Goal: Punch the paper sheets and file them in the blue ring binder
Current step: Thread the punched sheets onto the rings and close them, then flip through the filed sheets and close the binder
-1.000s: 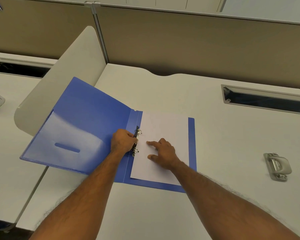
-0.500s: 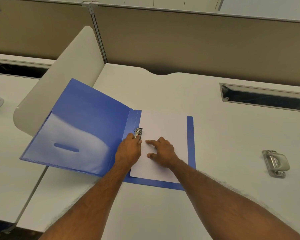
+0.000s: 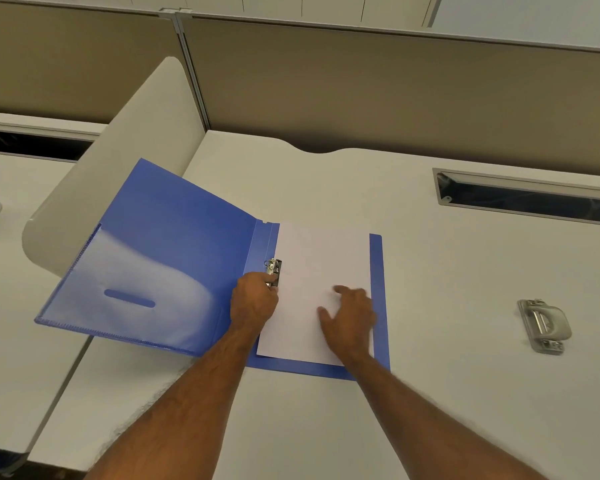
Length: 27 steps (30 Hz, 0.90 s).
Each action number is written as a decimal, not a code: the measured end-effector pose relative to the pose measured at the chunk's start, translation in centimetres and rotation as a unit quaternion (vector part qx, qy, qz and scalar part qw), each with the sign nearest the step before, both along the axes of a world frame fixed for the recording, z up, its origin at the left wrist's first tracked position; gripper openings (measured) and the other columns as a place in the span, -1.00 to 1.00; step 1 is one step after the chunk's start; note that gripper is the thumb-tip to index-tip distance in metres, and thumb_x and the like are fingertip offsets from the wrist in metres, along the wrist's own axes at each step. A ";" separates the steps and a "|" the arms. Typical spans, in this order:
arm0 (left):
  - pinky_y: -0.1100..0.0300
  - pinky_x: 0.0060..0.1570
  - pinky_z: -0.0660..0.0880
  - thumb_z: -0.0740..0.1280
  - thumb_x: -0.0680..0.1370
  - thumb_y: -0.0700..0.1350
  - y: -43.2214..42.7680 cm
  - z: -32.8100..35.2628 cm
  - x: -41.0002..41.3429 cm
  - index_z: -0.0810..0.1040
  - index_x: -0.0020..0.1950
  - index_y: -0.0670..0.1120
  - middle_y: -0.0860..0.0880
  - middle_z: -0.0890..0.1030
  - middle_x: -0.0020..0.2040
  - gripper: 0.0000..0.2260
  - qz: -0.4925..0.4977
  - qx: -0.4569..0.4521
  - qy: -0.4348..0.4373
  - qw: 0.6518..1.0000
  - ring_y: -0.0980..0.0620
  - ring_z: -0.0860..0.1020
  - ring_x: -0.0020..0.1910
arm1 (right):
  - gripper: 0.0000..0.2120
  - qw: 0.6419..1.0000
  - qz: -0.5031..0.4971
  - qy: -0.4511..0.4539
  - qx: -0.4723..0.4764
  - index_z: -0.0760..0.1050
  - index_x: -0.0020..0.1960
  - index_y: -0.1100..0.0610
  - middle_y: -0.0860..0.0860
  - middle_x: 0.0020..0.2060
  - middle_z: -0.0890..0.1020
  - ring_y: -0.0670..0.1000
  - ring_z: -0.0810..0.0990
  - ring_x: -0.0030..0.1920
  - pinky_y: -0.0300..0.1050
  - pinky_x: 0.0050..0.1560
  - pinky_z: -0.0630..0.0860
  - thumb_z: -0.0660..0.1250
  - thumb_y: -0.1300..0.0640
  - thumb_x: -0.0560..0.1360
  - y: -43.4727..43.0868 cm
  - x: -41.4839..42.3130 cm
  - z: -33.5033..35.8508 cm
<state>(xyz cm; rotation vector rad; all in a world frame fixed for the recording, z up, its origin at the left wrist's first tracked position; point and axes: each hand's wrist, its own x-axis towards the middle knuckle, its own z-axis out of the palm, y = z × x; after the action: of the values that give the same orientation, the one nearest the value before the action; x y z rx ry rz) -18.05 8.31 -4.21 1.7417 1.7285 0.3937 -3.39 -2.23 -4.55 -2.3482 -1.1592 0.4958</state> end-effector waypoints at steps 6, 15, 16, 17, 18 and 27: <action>0.28 -0.39 0.50 0.50 0.42 -0.13 0.5 0.5 -0.8 0.66 0.09 -0.11 -0.10 0.68 -0.07 -0.74 0.062 -0.037 -0.081 0.994 0.05 0.58 -0.29 | -0.34 0.973 -0.211 0.050 -0.085 0.34 0.33 0.13 0.14 0.26 0.41 0.19 0.38 0.28 0.13 0.26 0.34 0.45 -0.15 0.37 -2.0 2.7 0.9; 0.31 -0.38 0.50 0.48 0.44 -0.13 0.5 0.5 -0.7 0.65 0.07 -0.13 -0.12 0.68 -0.04 -0.77 0.054 -0.042 -0.067 0.995 0.04 0.58 -0.27 | -0.70 0.970 -0.194 0.144 -0.015 0.45 0.06 0.15 0.08 0.02 0.59 0.14 0.57 0.05 0.00 0.06 0.47 0.47 0.11 0.41 -1.3 3.6 2.1; 0.31 -0.38 0.50 0.48 0.44 -0.12 0.5 0.5 -0.6 0.65 0.07 -0.13 -0.11 0.69 -0.04 -0.77 0.054 -0.042 -0.066 0.995 0.05 0.58 -0.28 | -0.77 0.972 -0.185 0.143 0.005 0.46 0.01 0.14 0.07 -0.05 0.62 0.14 0.60 -0.01 -0.06 -0.03 0.48 0.46 0.16 0.42 -1.5 3.8 2.2; 0.29 -0.37 0.52 0.48 0.44 -0.12 0.4 0.5 -0.6 0.65 0.07 -0.12 -0.11 0.69 -0.04 -0.77 0.056 -0.041 -0.065 0.995 0.06 0.58 -0.28 | -0.81 0.975 -0.180 0.130 0.017 0.47 -0.03 0.13 0.07 -0.09 0.64 0.13 0.62 -0.06 -0.12 -0.09 0.47 0.45 0.18 0.42 -1.7 3.9 2.3; 0.28 -0.35 0.52 0.48 0.44 -0.11 0.4 0.6 -0.7 0.65 0.07 -0.12 -0.11 0.69 -0.05 -0.77 0.057 -0.041 -0.064 0.995 0.05 0.58 -0.28 | -0.83 0.978 -0.176 0.112 0.022 0.49 -0.03 0.11 0.06 -0.10 0.67 0.11 0.62 -0.08 -0.15 -0.11 0.45 0.45 0.18 0.43 -1.9 3.9 2.4; 0.20 -0.20 0.51 0.41 0.49 -0.05 -0.4 2.5 0.0 0.60 0.13 -0.11 -0.08 0.65 0.03 -0.75 -0.006 0.037 0.029 0.999 0.03 0.57 -0.20 | -0.87 0.991 -0.132 -0.017 0.024 0.56 0.00 0.10 0.06 -0.13 0.70 0.04 0.62 -0.18 -0.19 -0.17 0.45 0.34 0.06 0.53 -2.7 3.4 2.5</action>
<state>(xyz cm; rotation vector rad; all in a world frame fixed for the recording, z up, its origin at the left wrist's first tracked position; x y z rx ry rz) -18.05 7.94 -1.73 1.8315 1.7628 0.4099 0.03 -4.95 -2.03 -2.4283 -0.8456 0.3307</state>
